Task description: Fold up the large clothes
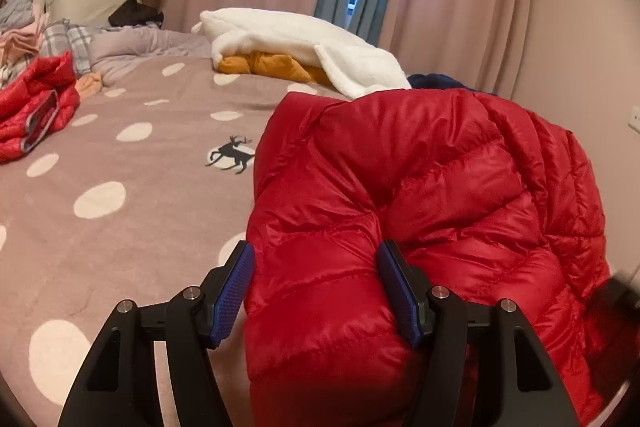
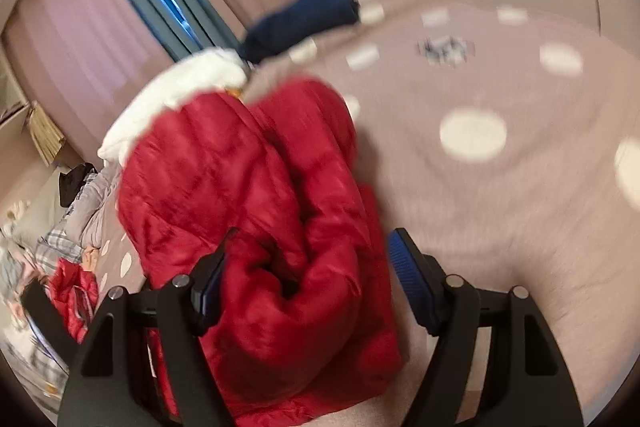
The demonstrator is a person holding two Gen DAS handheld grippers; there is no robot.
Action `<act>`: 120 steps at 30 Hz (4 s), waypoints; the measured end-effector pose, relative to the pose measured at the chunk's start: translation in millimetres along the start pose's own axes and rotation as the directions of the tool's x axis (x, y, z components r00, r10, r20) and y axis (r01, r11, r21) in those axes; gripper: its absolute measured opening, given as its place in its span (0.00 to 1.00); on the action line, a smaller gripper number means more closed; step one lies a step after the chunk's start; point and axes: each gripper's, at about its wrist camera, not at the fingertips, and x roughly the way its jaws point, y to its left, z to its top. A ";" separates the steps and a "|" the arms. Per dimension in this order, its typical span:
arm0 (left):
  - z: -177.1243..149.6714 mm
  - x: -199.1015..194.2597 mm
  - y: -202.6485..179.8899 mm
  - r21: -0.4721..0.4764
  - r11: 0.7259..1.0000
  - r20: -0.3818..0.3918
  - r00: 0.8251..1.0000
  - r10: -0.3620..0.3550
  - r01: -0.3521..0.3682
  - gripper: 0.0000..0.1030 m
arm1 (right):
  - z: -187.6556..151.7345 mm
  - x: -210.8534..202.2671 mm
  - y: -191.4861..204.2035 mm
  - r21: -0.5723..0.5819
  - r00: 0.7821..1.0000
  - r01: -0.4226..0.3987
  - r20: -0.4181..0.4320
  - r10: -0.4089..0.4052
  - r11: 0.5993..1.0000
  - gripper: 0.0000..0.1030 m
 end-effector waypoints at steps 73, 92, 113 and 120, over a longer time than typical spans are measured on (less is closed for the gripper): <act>-6.3 76.4 62.6 -0.682 0.626 -0.281 0.654 -0.702 0.378 0.97 | -11.4 75.9 -40.0 0.409 0.908 -0.224 -0.242 0.341 0.885 1.00; 1.1 105.8 11.4 -0.548 0.737 -0.322 0.714 -0.622 0.395 0.83 | -26.9 95.9 4.4 0.470 0.782 -0.372 -0.306 0.543 0.801 0.52; 13.8 19.3 -44.3 -0.330 0.838 -0.240 0.820 -0.520 0.434 0.82 | -9.3 69.6 33.0 0.381 0.773 -0.506 -0.197 0.603 0.774 0.51; 15.5 10.5 -38.1 -0.336 0.829 -0.247 0.808 -0.536 0.447 0.82 | -6.8 64.3 36.0 0.373 0.786 -0.494 -0.194 0.587 0.785 0.51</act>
